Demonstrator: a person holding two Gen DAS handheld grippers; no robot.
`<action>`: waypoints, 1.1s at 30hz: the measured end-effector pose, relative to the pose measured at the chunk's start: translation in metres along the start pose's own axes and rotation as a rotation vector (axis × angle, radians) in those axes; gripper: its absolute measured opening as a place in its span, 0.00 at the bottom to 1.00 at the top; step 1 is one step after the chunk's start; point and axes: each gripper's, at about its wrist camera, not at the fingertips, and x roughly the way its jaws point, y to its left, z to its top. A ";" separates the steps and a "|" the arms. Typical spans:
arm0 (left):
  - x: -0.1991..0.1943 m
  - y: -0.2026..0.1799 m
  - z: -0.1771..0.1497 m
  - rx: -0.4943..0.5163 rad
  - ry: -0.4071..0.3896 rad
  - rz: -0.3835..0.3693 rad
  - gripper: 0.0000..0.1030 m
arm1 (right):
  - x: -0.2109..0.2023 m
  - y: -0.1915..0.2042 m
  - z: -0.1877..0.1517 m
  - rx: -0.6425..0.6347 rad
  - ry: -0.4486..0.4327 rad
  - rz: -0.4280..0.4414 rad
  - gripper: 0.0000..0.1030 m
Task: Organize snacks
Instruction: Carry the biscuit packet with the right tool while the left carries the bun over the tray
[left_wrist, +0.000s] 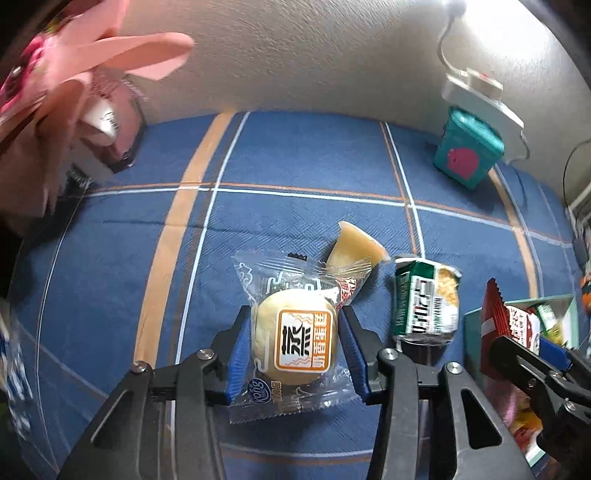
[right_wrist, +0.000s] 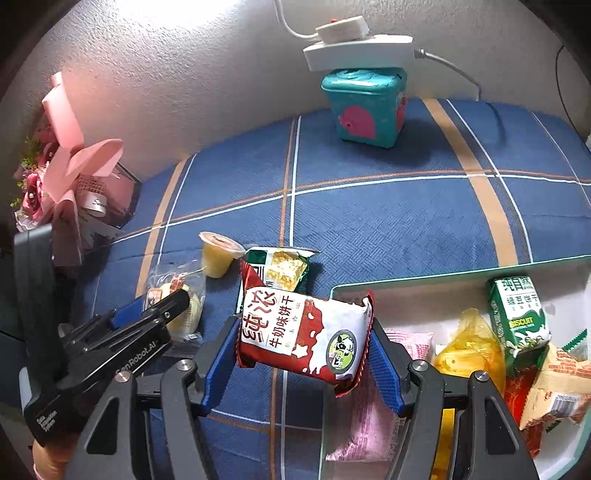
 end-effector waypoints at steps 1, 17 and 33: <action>-0.006 0.000 -0.003 -0.023 -0.005 -0.004 0.46 | -0.003 -0.001 0.000 -0.002 -0.003 0.001 0.67; -0.067 -0.025 -0.035 -0.219 -0.050 -0.013 0.46 | -0.056 -0.009 -0.015 -0.025 -0.045 -0.042 0.67; -0.098 -0.096 -0.084 -0.127 -0.096 -0.086 0.46 | -0.104 -0.068 -0.050 0.056 -0.081 -0.139 0.67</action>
